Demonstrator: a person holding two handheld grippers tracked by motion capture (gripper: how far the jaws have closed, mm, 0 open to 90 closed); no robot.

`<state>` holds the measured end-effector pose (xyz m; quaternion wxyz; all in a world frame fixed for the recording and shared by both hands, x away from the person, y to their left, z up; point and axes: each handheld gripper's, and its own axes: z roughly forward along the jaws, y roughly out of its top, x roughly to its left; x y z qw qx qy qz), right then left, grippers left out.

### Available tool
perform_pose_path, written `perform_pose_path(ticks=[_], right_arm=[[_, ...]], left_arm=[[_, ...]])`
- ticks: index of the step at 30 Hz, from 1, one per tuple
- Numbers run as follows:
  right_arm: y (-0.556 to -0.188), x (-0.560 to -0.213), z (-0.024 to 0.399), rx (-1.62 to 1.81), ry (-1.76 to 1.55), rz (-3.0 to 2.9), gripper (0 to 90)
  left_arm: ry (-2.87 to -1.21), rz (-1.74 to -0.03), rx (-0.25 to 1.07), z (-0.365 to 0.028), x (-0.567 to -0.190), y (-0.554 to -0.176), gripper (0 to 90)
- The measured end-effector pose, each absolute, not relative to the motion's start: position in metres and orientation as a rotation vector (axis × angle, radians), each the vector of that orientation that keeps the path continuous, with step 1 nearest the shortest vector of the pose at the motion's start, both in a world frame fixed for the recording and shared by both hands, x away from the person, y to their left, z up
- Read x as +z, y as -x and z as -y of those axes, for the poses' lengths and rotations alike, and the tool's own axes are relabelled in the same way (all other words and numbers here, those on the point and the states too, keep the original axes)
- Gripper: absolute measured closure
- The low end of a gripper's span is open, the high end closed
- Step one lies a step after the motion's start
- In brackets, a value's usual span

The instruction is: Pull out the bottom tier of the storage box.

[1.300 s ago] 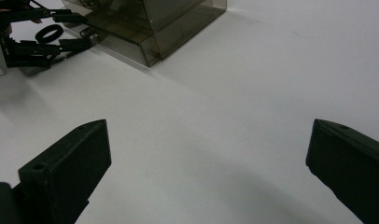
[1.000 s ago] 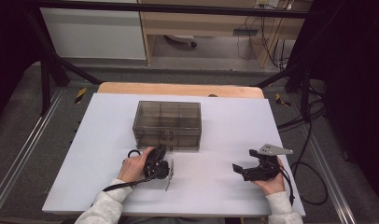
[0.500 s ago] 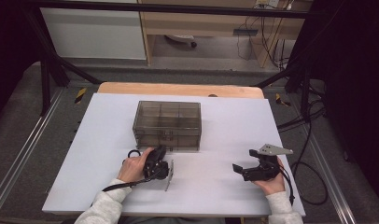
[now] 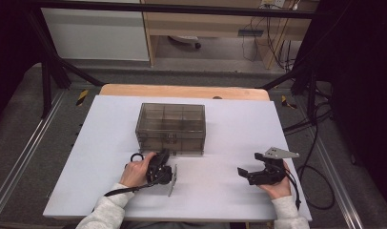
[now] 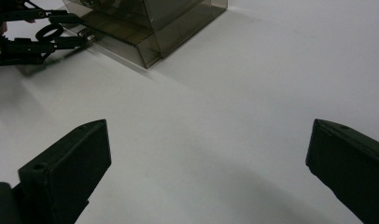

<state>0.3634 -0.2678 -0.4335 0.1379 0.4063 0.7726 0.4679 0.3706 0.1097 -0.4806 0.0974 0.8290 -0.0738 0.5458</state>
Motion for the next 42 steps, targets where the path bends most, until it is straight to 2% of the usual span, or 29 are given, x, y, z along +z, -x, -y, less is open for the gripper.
perform_pose_path(ticks=[42], right_arm=[[-0.363, -0.434, 0.268, 1.355, -1.172, -2.236, 0.6]], left_arm=[[-2.462, 0.227, 1.614, -0.111, -0.48, -0.357, 68.7]])
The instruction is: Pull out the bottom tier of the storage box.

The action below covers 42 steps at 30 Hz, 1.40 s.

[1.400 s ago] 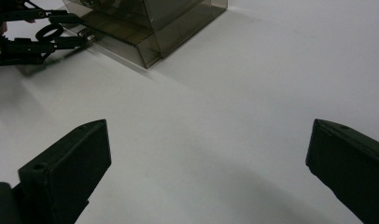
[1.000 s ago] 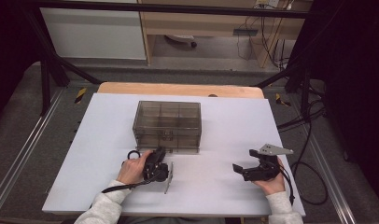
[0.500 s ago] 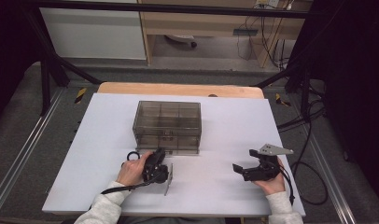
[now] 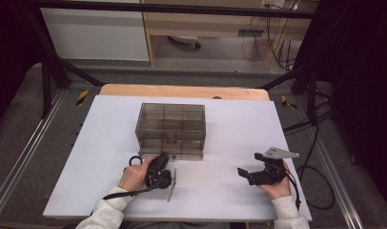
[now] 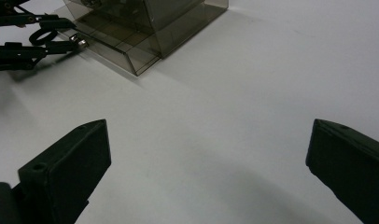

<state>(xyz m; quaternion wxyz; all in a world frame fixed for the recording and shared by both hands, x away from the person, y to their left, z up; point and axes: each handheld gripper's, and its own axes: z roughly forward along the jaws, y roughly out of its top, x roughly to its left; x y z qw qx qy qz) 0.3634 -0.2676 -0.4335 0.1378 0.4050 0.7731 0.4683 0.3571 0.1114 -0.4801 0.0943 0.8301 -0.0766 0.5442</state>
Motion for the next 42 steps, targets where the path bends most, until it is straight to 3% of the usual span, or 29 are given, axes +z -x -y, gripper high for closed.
perform_pose_path(ticks=[42], right_arm=[[-0.363, -0.433, 0.268, 1.353, -1.172, -2.235, 0.6]], left_arm=[[-2.457, 0.235, 1.61, -0.112, -0.481, -0.342, 68.7]])
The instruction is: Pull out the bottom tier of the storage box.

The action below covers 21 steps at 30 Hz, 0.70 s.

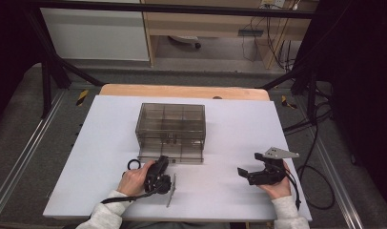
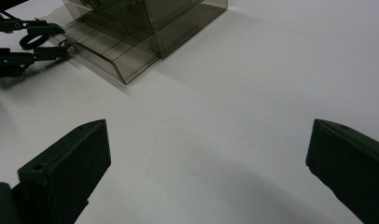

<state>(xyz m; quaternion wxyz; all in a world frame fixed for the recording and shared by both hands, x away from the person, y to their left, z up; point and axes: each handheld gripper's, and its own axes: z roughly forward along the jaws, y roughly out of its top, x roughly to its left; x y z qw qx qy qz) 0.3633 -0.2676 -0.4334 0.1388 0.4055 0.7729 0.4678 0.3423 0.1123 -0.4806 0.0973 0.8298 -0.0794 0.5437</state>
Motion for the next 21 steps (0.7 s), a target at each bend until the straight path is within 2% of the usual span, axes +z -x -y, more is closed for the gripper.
perform_pose_path(ticks=[21], right_arm=[[-0.363, -0.433, 0.2679, 1.354, -1.175, -2.233, 0.6]], left_arm=[[-2.457, 0.242, 1.613, -0.1116, -0.4804, -0.3352, 68.7]])
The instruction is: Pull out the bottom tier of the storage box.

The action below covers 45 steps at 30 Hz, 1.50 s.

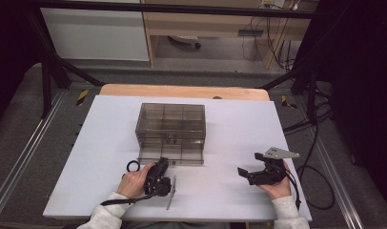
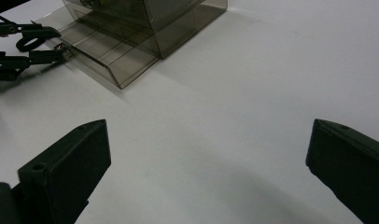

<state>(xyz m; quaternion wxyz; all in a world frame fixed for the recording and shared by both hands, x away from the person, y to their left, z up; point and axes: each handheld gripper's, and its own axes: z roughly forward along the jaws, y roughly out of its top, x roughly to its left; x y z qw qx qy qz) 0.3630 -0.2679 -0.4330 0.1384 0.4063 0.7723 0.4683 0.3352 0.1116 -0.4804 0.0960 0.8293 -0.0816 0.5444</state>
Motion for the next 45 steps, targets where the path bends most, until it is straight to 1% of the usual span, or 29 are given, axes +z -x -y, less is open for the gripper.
perform_pose_path(ticks=[45], right_arm=[[-0.3628, -0.4326, 0.268, 1.355, -1.175, -2.23, 0.6]], left_arm=[[-2.455, 0.238, 1.61, -0.1112, -0.4812, -0.3253, 68.6]])
